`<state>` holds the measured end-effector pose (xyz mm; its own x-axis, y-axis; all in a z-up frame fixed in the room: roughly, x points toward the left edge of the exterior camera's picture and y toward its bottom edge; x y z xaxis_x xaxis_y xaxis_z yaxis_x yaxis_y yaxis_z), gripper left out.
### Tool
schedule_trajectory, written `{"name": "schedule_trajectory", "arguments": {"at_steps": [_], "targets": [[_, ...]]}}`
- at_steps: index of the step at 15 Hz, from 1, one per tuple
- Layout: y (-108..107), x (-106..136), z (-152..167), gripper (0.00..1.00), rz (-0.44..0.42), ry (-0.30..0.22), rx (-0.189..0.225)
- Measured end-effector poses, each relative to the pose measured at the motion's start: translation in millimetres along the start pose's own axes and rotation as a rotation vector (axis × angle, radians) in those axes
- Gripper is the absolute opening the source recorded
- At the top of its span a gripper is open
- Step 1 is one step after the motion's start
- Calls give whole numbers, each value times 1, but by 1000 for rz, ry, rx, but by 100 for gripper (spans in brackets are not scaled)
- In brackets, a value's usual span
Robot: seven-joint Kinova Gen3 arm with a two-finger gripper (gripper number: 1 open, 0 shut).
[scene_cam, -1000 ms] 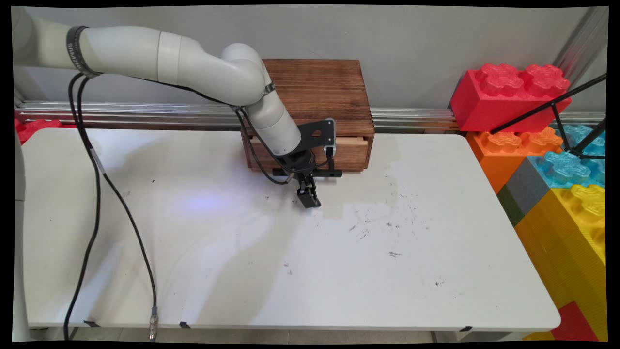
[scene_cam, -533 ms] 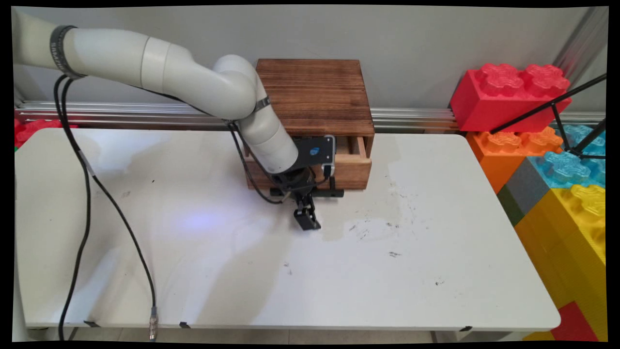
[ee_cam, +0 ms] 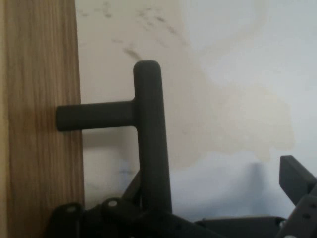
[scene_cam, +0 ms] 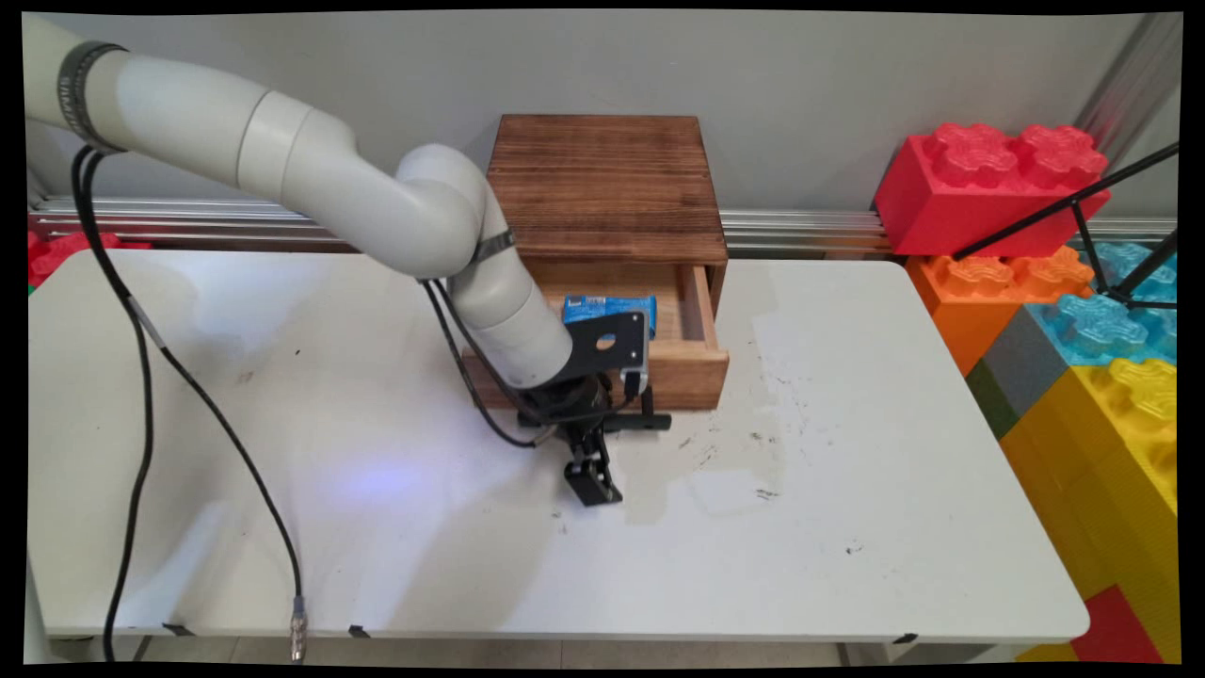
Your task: Open the drawer
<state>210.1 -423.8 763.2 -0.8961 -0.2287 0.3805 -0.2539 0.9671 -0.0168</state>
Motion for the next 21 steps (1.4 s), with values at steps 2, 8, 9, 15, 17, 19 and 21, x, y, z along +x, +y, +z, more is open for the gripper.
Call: {"name": "schedule_trajectory", "arguments": {"at_steps": [2, 8, 9, 15, 17, 19, 21], "targets": [[15, -1, 0, 100, -6, 4, -21], [55, -6, -4, 100, -7, 12, -77], [62, -8, -6, 100, -6, 13, -86], [89, -13, -16, 100, -4, 24, -116], [93, -13, -19, 100, -4, 30, -119], [97, -14, -21, 100, -5, 37, -120], [101, -13, -24, 100, -6, 50, -120]]}}
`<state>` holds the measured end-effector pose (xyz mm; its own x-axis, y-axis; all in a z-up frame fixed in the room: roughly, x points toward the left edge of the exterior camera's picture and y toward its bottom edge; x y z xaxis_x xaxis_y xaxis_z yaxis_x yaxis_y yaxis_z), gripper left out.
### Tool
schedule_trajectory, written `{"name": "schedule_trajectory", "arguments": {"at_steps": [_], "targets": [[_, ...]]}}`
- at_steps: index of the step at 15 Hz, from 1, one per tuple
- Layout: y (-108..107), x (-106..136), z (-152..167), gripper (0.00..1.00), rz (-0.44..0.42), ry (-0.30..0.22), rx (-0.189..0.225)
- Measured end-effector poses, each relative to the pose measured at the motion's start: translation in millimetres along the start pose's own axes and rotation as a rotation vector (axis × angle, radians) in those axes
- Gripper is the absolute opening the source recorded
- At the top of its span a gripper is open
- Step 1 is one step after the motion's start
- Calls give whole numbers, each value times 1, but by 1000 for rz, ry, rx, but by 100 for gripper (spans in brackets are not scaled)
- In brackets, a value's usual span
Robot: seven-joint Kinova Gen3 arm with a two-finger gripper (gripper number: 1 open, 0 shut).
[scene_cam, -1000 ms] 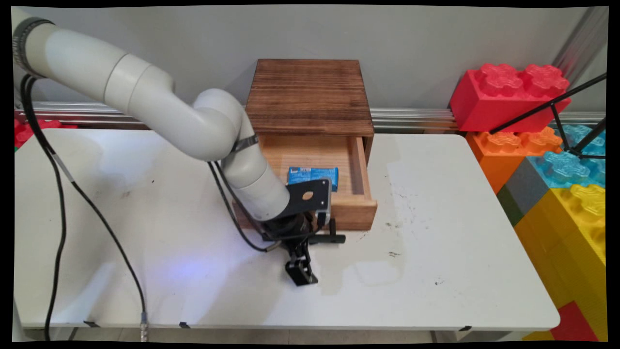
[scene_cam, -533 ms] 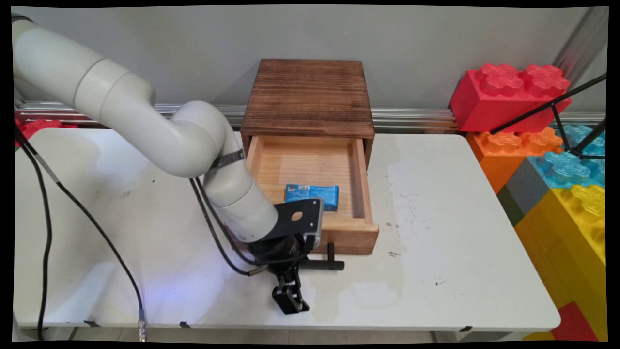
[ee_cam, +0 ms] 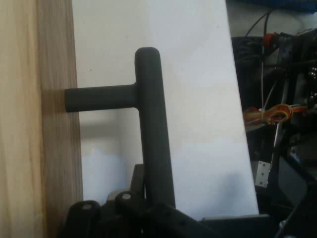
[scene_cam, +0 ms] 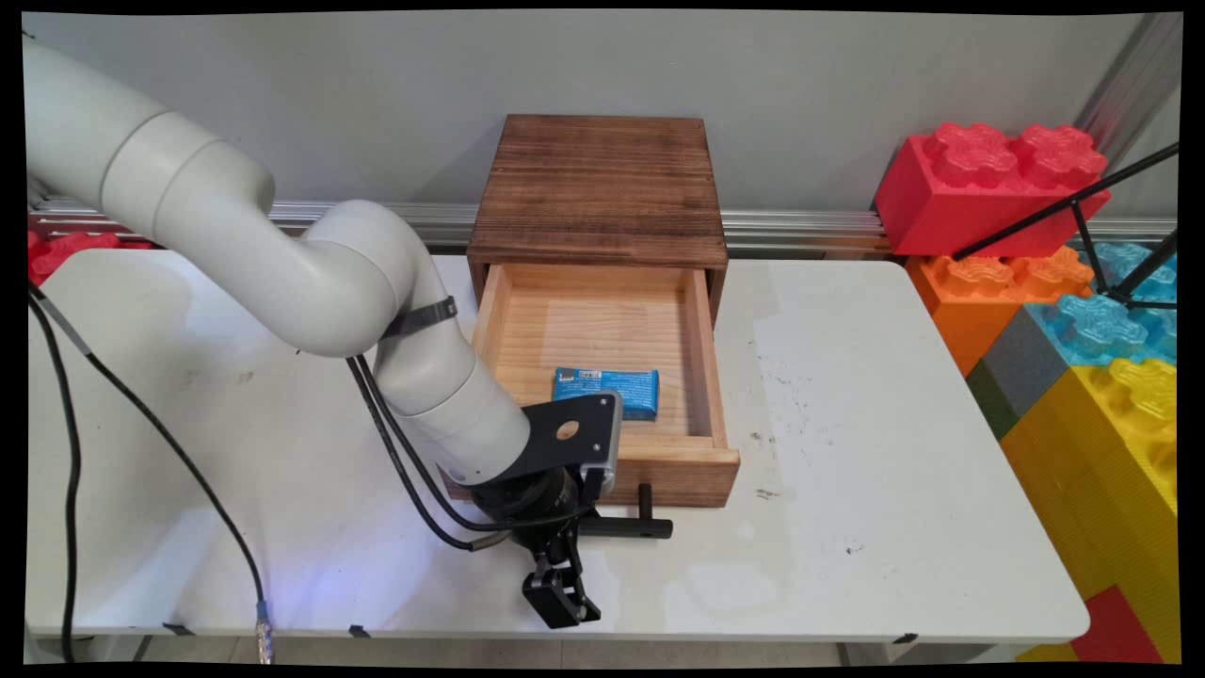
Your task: Open the drawer
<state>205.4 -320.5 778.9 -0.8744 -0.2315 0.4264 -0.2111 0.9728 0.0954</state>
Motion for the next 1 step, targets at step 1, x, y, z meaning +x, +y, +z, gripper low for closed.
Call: {"name": "schedule_trajectory", "arguments": {"at_steps": [1], "targets": [[1, 1, -1, 100, 1, 7, 1]]}}
